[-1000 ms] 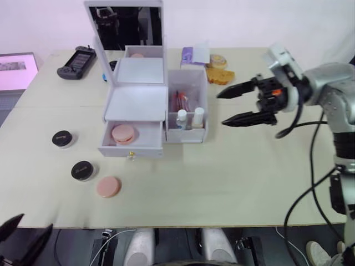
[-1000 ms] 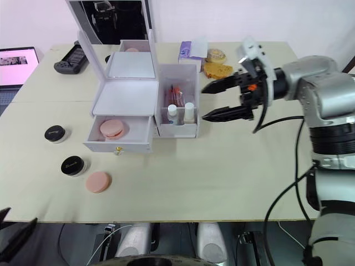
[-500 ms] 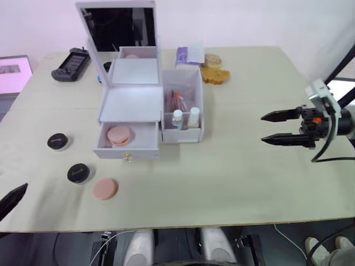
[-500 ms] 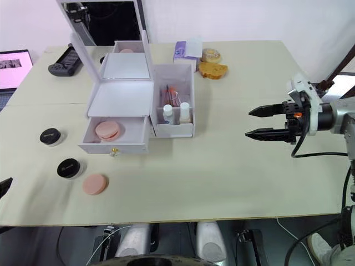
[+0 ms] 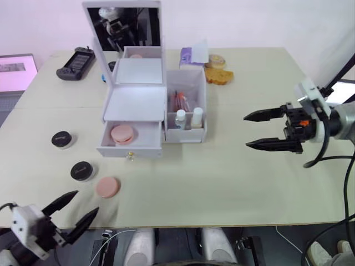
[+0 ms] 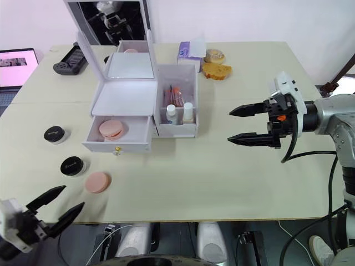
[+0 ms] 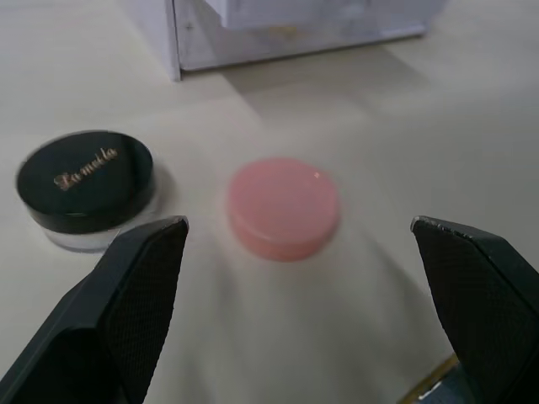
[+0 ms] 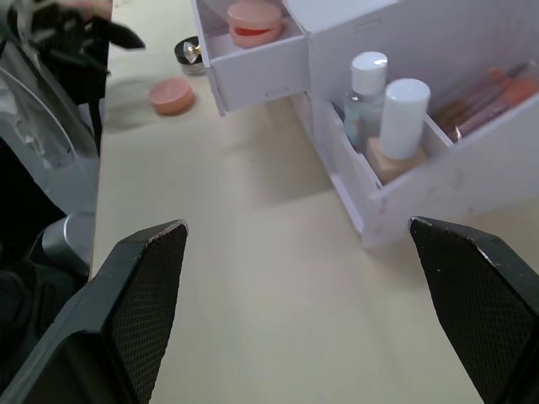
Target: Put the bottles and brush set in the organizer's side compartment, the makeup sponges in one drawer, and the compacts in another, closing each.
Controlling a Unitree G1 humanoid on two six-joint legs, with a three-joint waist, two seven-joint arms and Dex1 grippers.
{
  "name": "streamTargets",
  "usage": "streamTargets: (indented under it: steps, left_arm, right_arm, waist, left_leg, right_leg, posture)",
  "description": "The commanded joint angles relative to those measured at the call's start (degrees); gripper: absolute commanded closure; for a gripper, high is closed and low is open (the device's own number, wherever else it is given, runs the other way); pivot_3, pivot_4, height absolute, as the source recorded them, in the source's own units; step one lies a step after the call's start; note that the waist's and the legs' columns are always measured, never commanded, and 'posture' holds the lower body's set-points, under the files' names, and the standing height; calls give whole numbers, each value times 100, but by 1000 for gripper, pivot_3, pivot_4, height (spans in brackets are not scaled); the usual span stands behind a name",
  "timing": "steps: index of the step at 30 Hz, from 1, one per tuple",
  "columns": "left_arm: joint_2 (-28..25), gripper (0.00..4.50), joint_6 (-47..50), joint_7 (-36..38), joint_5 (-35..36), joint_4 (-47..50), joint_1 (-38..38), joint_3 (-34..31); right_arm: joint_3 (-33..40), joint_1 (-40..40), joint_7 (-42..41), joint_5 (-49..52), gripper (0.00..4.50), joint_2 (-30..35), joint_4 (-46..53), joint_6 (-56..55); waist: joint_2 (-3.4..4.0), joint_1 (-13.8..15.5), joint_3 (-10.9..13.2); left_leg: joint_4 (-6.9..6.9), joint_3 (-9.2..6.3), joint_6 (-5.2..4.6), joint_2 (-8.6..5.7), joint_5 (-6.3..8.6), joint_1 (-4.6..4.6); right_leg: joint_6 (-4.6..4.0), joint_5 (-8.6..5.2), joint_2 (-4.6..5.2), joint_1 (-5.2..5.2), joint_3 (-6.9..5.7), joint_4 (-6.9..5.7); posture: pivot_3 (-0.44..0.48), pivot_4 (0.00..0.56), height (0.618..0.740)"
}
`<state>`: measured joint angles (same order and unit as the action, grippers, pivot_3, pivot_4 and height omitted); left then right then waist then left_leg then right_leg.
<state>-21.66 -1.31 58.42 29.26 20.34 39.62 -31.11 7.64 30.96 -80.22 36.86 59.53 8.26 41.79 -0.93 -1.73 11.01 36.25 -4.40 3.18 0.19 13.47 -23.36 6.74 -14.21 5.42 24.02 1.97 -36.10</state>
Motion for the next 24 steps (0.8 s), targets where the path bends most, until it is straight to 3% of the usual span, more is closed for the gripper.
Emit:
streamTargets:
  steps: [1, 6, 12, 24]
  left_arm:
    - [196, 36, -512, -268, -384, -231, -58, 238]
    - [370, 36, -644, -1020, -966, -719, -581, 641]
    - [415, 36, -581, -1221, -1050, -695, -814, 1228]
    - [369, 36, -444, -1676, -1229, -769, -1171, 1740]
  right_arm:
    - [231, -71, 145, 215, 0, 26, 348, 56]
    - [333, -115, 212, 355, 0, 113, 494, 82]
    - [274, 14, 141, 326, 0, 170, 301, -12]
    - [226, 76, 157, 327, 0, 206, 266, -73]
  waist:
    - [0, 53, -1]
    - [5, 104, -3]
    - [16, 109, -14]
    - [48, 112, -32]
  left_leg:
    - [0, 0, 0, 0, 0, 1]
    - [2, 1, 0, 0, 0, 2]
    - [3, 0, 0, 0, 0, 5]
    - [2, 0, 0, -1, 0, 27]
  right_leg:
    - [0, 0, 0, -1, 0, 0]
    - [0, 0, -1, -1, 0, -1]
    - [2, 1, 0, -9, -1, 0]
    - [2, 1, -1, -35, -1, 1]
  posture:
    - [0, 150, 740]
    - [0, 150, 740]
    - [0, 150, 740]
    - [0, 150, 740]
